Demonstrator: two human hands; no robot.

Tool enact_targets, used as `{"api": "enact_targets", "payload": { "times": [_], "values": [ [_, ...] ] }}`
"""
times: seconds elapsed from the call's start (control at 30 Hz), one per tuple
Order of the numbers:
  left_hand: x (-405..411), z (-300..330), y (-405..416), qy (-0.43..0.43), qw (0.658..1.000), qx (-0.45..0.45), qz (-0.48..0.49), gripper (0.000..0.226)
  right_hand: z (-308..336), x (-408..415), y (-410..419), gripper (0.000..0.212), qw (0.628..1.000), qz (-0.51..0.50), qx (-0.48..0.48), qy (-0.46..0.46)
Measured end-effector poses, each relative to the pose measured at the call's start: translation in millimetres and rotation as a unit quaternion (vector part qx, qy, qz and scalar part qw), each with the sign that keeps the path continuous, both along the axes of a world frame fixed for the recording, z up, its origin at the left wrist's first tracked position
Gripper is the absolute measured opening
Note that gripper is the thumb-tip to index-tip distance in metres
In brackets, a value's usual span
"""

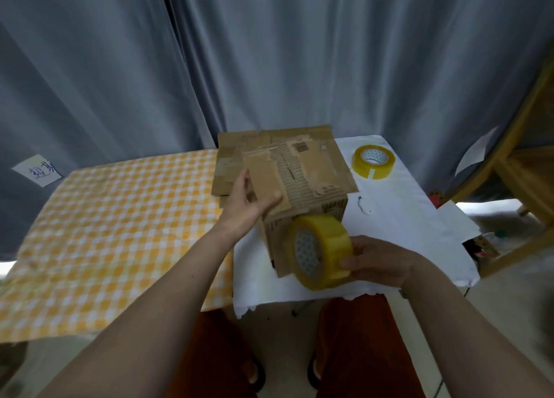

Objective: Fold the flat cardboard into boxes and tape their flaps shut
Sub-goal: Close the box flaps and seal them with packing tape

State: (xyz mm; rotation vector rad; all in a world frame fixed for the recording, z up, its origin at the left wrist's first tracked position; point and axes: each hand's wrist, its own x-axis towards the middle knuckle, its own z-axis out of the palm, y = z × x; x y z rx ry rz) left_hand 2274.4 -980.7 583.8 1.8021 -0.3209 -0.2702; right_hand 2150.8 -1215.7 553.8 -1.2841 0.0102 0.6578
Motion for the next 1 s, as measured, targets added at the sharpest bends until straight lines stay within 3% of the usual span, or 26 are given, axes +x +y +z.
{"api": "enact_targets", "payload": {
  "times": [0.1,0.17,0.27,0.37,0.5,0.73,0.83,1.0],
  "values": [
    [-15.6,-17.7,2.4,0.040,0.997,0.021,-0.070,0.092,0.5,9.0,24.0,0.056,0.999,-0.019,0.027,-0.017],
    [-20.3,-24.8,4.1,0.037,0.999,0.002,-0.033,0.084,2.5,13.7,35.3,0.039,0.999,-0.029,0.010,-0.030],
    [-18.6,-30.8,7.2,-0.090,0.991,0.091,0.033,0.070,2.1,15.5,45.3,0.027,0.996,-0.045,-0.043,-0.062],
    [-14.8,-34.0,10.5,-0.235,0.941,0.238,0.047,0.053,4.3,10.6,47.2,0.025,0.990,-0.067,-0.089,-0.085],
    [-9.4,-31.1,7.8,-0.274,0.929,0.242,0.061,0.049,9.7,6.2,44.9,0.025,0.985,-0.074,-0.113,-0.107],
    [-15.5,-31.3,-8.6,-0.268,0.923,0.259,0.098,0.047,-7.3,-2.3,44.8,0.013,0.988,-0.039,-0.146,-0.040],
    [-18.4,-30.4,-11.0,-0.248,0.931,0.243,0.110,0.049,-12.1,1.8,47.9,0.029,0.988,-0.047,-0.147,-0.023],
    [-40.5,-33.4,-15.5,-0.104,0.954,0.135,0.248,0.078,-24.9,10.7,51.2,0.055,0.979,-0.066,-0.191,-0.029]
  ]
}}
